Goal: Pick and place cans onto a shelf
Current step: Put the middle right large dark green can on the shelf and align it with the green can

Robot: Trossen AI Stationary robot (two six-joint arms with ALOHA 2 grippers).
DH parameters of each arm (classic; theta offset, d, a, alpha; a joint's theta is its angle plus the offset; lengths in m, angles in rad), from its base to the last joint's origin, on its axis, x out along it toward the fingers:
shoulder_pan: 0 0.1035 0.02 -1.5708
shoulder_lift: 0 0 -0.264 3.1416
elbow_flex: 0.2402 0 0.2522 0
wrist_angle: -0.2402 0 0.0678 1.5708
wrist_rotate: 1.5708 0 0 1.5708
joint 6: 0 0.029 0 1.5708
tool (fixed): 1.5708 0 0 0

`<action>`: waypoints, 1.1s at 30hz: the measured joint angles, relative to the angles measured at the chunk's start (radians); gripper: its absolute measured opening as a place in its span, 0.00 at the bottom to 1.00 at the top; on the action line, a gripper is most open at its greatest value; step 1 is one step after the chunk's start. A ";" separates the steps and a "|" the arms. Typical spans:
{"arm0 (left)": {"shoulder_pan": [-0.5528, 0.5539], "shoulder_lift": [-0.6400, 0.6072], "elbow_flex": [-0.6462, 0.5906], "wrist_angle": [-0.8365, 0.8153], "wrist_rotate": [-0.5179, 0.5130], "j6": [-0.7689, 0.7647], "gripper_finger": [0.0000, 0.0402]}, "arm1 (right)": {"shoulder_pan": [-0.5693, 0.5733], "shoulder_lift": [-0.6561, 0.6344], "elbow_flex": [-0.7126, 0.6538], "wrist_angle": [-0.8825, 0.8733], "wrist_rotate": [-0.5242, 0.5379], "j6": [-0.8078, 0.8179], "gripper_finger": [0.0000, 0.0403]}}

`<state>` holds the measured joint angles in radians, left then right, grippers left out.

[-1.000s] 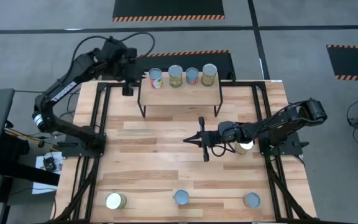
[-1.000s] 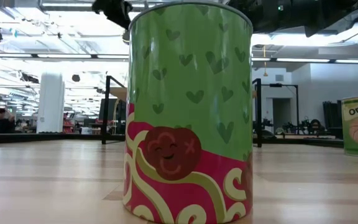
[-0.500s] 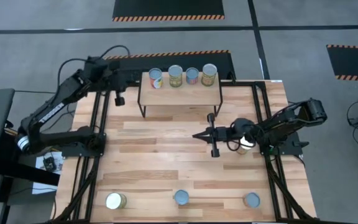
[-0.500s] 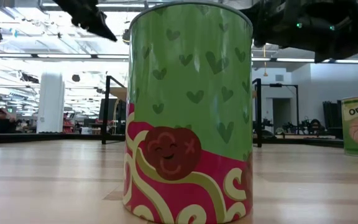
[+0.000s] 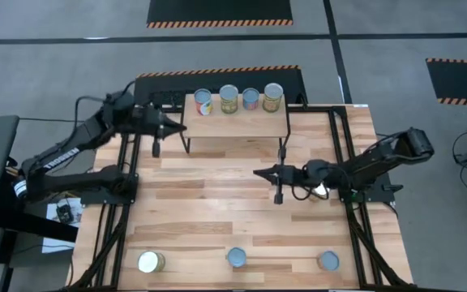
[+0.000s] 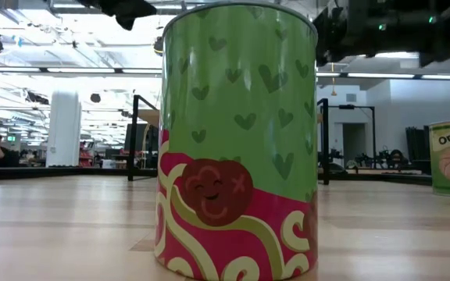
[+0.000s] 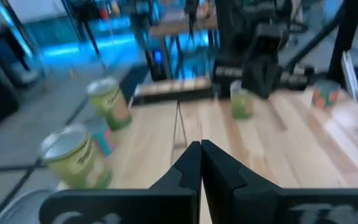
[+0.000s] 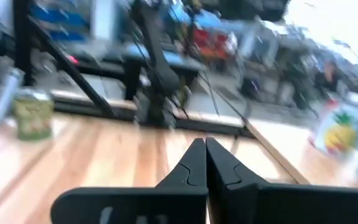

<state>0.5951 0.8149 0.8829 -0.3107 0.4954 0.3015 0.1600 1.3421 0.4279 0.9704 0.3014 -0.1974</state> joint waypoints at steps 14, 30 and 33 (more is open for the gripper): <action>-0.158 -0.236 -0.452 0.417 -0.106 -0.106 0.00 | 0.226 -0.170 0.413 -1.283 0.272 0.554 0.11; -0.163 -0.273 -0.525 0.426 -0.110 -0.113 0.00 | 0.318 -0.074 0.643 -2.313 -0.016 1.477 0.35; -0.163 -0.274 -0.528 0.425 -0.109 -0.123 0.00 | 0.313 -0.031 0.643 -2.365 -0.056 1.484 0.37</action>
<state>0.4320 0.5411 0.3553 0.1144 0.3864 0.1787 0.4727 1.3110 1.0714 -1.3948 0.2457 1.2861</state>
